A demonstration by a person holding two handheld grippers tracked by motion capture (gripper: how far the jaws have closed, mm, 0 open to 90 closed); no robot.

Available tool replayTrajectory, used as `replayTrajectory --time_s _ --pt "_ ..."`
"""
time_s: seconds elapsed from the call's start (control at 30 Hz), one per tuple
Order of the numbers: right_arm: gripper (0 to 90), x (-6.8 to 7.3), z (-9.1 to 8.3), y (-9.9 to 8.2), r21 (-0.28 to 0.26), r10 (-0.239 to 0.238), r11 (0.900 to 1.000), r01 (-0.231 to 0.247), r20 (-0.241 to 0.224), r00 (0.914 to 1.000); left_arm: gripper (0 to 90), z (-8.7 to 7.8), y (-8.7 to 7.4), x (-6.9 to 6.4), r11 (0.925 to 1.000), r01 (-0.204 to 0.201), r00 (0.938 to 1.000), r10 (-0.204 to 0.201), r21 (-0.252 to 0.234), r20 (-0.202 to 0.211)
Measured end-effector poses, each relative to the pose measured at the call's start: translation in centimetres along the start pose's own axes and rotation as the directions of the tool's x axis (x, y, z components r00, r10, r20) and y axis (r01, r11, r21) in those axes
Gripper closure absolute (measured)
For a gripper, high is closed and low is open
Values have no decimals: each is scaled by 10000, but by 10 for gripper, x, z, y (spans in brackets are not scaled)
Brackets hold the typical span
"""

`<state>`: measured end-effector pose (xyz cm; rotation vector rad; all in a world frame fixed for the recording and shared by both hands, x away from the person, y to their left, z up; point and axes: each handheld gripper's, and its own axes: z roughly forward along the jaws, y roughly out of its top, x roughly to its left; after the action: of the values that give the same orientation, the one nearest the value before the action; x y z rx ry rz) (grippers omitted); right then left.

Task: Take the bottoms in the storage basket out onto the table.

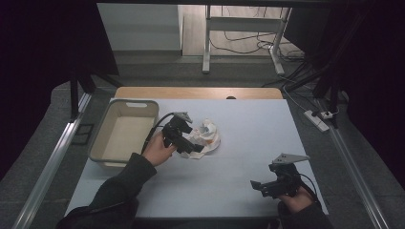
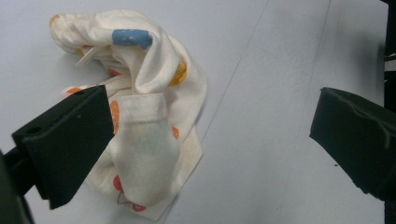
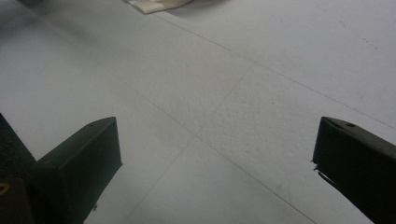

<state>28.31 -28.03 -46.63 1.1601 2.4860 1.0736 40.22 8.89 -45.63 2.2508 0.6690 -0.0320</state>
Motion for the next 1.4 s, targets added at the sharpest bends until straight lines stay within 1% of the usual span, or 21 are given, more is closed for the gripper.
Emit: replayTrajectory --time_s 0.13,0.3,0.6,0.83,1.13,1.4 --pt "10 0 0 0 3 -7 10000 7 5 10000 0 -3 -1 0 9999 -71 9999 70 -91 -75" --pt "10 0 0 0 -3 3 10000 -3 -2 10000 0 -6 -3 0 9997 48 10000 -49 -240 -37" --pt "10 0 0 0 -1 -7 10000 7 -3 10000 0 -9 -6 -3 9999 66 9999 -68 -144 -129" --pt "10 0 0 0 4 -15 10000 15 -7 10000 0 -12 -8 -6 9999 22 9999 -24 -130 -106" --pt "10 1 0 0 40 -58 10000 58 -18 10000 0 -15 -11 -5 9998 111 9999 -111 -180 -18" --pt "10 0 0 0 74 -71 9999 71 -24 10000 0 -18 -13 -7 9999 65 9999 -67 -128 -100"
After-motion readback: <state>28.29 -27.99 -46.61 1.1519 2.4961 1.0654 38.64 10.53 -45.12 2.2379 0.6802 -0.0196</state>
